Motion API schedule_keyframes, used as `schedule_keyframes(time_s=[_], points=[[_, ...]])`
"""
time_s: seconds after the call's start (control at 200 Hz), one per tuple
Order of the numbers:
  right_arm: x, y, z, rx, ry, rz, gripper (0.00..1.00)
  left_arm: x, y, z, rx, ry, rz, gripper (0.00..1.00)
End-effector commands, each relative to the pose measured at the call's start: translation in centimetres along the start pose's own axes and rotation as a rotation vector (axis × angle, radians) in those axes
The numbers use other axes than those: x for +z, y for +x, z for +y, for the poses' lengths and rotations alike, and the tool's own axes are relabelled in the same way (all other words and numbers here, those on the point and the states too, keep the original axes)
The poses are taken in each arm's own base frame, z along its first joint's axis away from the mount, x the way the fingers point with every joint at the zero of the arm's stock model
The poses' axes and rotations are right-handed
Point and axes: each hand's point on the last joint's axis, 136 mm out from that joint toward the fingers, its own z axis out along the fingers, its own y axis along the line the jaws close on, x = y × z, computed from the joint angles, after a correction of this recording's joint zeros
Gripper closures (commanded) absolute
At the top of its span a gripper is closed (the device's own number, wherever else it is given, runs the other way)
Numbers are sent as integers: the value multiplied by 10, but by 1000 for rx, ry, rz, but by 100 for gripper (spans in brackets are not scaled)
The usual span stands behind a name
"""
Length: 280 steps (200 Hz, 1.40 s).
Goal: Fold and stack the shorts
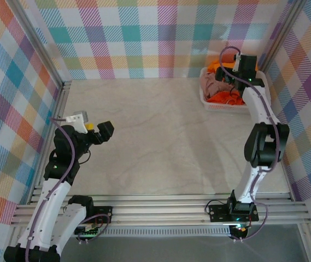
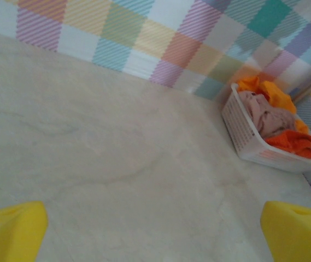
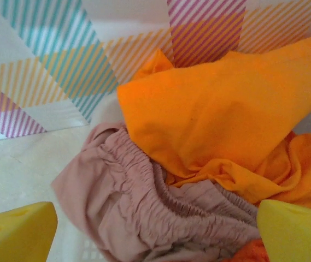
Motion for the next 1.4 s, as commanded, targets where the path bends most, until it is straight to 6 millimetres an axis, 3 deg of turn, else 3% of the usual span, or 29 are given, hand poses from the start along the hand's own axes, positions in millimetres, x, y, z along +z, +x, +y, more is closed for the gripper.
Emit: schedule_keyframes(time_s=[0.0,0.15,0.375,0.605,0.985,1.24,1.395], points=[[8,8,0,4,-15,86,8,-8,7,-10,-39,54,29,0],[27,18,-2,-2,-6,149,15,-7,9,-12,-59,68,38,0],[33,30,3,-7,-46,202,26,-5,10,-13,-73,73,47,0],[41,55,5,-29,-65,274,28,-5,11,-16,-79,76,56,0],[60,70,5,-94,-32,316,35,-2,14,-14,-82,68,70,0],[70,74,2,-101,2,320,49,-1,16,-13,-79,62,77,0],[71,73,6,-98,6,312,73,-1,16,-14,-79,64,75,0]])
